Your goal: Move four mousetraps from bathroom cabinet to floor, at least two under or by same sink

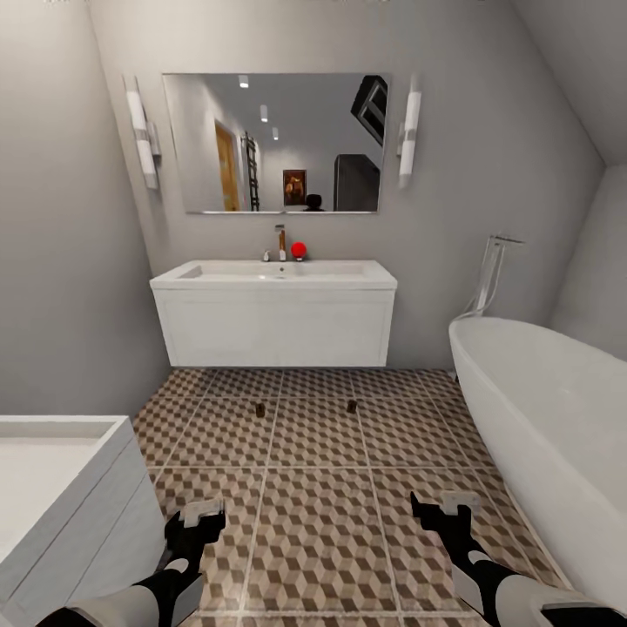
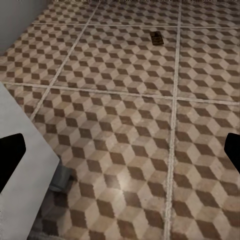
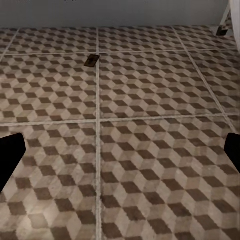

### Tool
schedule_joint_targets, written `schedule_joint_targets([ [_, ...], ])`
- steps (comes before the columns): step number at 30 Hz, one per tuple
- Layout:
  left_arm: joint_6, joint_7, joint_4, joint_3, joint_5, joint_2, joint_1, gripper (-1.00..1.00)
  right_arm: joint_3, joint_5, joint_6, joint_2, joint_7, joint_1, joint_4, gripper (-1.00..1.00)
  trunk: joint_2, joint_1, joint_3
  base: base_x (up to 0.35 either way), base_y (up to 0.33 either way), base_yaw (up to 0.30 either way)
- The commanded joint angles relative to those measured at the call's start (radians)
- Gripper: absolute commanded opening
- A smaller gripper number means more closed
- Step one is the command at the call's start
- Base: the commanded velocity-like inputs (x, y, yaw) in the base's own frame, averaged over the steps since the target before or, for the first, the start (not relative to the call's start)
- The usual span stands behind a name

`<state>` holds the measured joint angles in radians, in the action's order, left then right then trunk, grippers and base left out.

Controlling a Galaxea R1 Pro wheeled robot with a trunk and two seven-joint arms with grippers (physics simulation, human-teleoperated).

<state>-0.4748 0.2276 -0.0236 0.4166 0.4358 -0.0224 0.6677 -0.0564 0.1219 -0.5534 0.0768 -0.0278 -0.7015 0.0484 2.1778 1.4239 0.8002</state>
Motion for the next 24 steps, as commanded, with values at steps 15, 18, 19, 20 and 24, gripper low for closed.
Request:
schedule_joint_targets([
  [15,-0.004,0.004,-0.003,0.008,0.004,-0.001,0.001,1.00,-0.007,0.010,-0.006,0.001,-0.003,-0.002,0.004,1.00,-0.105,-0.058,-0.046,0.000,0.000,0.000],
  [18,-0.004,0.004,-0.003,0.008,0.004,-0.001,0.001,1.00,-0.007,0.012,-0.006,0.001,-0.003,-0.002,0.005,1.00,-0.126,-0.069,-0.055,0.000,0.000,0.000],
  [19,-0.004,0.004,-0.003,0.008,0.004,-0.001,0.001,1.00,-0.007,0.012,-0.006,0.001,-0.003,-0.002,0.005,1.00,-0.133,-0.073,-0.059,0.000,0.000,0.000],
  [20,-0.004,0.004,-0.003,0.008,0.004,-0.001,0.001,1.00,-0.007,0.013,-0.006,0.001,-0.003,-0.002,0.005,1.00,-0.140,-0.077,-0.062,0.000,0.000,0.000],
  [24,-0.005,0.004,-0.003,0.008,0.004,0.000,0.001,1.00,-0.007,0.014,-0.007,0.001,-0.003,-0.001,0.005,1.00,-0.168,-0.092,-0.074,0.000,0.000,0.000],
])
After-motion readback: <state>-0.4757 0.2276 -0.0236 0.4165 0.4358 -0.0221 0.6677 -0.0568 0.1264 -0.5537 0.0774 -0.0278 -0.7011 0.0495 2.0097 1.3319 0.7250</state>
